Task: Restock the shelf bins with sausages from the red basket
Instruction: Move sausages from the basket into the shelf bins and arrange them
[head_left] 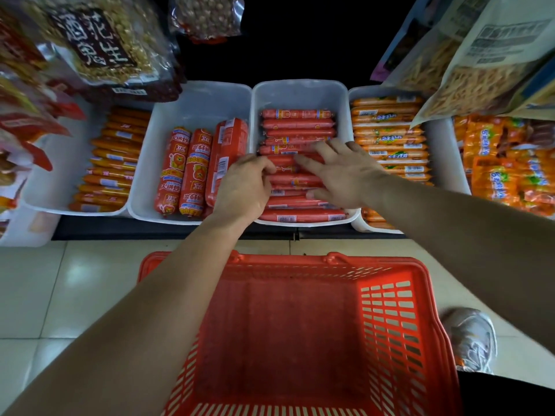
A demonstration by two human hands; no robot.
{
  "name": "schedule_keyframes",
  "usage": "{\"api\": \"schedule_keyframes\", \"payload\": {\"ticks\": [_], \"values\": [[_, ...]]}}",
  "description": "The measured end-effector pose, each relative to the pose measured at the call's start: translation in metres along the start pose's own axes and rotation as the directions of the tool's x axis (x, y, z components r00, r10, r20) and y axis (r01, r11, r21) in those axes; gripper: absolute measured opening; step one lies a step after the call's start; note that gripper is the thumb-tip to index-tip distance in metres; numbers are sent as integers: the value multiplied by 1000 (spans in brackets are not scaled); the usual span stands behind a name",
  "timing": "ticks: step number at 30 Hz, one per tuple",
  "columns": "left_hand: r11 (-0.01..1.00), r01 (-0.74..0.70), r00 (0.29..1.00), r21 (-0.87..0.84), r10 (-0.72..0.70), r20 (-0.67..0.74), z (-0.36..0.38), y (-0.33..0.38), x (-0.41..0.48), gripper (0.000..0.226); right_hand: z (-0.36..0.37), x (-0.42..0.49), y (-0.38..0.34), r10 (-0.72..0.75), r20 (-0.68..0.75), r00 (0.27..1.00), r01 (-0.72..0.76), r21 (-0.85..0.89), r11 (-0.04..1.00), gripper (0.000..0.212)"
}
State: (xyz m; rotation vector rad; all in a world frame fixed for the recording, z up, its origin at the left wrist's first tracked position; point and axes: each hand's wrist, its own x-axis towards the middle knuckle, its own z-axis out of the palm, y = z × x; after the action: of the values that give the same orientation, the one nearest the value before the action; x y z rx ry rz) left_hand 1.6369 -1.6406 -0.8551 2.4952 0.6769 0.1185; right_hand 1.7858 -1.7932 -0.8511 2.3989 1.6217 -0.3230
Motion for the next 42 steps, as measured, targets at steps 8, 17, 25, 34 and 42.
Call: {"api": "schedule_keyframes", "payload": {"ticks": [8, 17, 25, 34, 42], "values": [[971, 133, 991, -199, -131, 23, 2, 9, 3, 37, 18, 14, 3, -33, 208, 978, 25, 38, 999, 79], [950, 102, 993, -296, -115, -29, 9, 5, 22, 38, -5, 72, 40, 228, -101, 969, -238, -109, 965, 67], [902, 152, 977, -405, -199, -77, 6, 8, 21, 39, 29, 58, 18, 102, 33, 994, -102, -9, 995, 69], [888, 165, 983, -430, -185, -5, 6, 7, 19, 37, 15, 65, 23, 148, -50, 988, -140, 126, 982, 72], [890, 182, 973, -418, -224, -52, -6, 4, 13, 39, 23, 0, -9, -144, 95, 985, 113, 273, 955, 78]]}}
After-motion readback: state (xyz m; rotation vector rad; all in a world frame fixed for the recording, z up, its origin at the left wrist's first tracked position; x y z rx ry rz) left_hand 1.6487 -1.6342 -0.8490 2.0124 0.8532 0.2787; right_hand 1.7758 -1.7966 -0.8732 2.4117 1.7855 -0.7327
